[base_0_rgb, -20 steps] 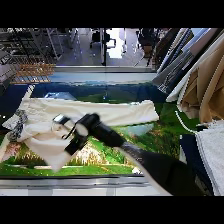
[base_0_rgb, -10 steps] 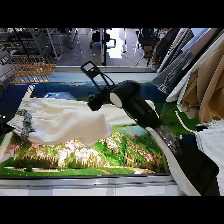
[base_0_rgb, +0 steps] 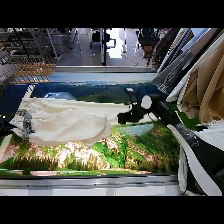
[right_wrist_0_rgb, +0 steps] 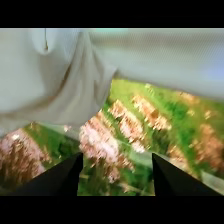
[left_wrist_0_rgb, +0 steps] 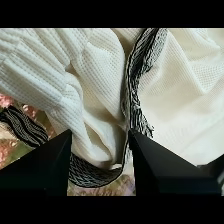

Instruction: Fold the clothes and pants, and hang the long-sleeved shirts on hangers.

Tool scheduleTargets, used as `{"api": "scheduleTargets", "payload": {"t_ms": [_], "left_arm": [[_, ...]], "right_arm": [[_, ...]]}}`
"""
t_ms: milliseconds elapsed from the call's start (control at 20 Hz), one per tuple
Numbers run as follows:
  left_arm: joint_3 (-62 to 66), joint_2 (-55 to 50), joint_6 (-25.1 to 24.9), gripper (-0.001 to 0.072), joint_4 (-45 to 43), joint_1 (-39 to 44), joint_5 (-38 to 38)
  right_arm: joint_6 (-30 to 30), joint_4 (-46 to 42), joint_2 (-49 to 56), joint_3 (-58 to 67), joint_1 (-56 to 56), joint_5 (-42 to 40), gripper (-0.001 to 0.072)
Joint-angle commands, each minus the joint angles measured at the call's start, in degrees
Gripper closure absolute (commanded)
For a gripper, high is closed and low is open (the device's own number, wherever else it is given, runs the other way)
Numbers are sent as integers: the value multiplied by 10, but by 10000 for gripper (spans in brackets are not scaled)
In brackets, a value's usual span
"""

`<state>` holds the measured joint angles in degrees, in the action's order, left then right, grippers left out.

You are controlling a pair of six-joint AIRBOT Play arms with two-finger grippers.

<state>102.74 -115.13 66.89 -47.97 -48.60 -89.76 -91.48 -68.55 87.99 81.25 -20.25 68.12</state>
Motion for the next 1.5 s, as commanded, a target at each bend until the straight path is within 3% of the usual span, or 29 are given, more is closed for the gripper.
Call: {"api": "scheduleTargets", "payload": {"t_ms": [0,50,100,150,350,750,800,850,900,1000,1150,1250,1350,1450], "left_arm": [[0,-4,1,306,0,1,1],[0,-7,5,373,0,1,-2],[0,-9,6,599,0,1,-9],[0,-10,4,689,0,1,-14],[0,-10,4,690,3,0,-20],[0,-10,4,690,35,-1,-25],[0,-9,4,690,37,-1,-25],[0,-9,4,690,37,-1,-25],[0,-9,4,690,37,-1,-27],[0,-3,4,690,59,-9,-26],[1,15,12,692,141,-39,-23],[1,33,16,692,149,-61,-7],[1,49,21,692,175,-79,6],[2,61,21,692,228,-88,8]], "right_arm": [[48,169,-22,-158,-14,-68,309],[62,190,-17,-176,-42,-104,304],[62,194,-8,-180,-69,-133,303],[61,201,3,-179,-96,-163,301],[61,273,69,-160,-144,-230,282],[37,311,169,-61,-168,-259,314],[26,310,178,-51,-172,-259,382],[19,308,185,-46,-176,-259,572],[19,301,183,-46,-176,-249,688],[10,219,158,-46,-164,-178,690],[-125,-145,52,-46,-116,-34,690],[-171,-349,-28,-37,-57,5,690],[-174,-423,-78,5,14,-30,690],[-114,-425,-103,62,68,-87,690]]}}
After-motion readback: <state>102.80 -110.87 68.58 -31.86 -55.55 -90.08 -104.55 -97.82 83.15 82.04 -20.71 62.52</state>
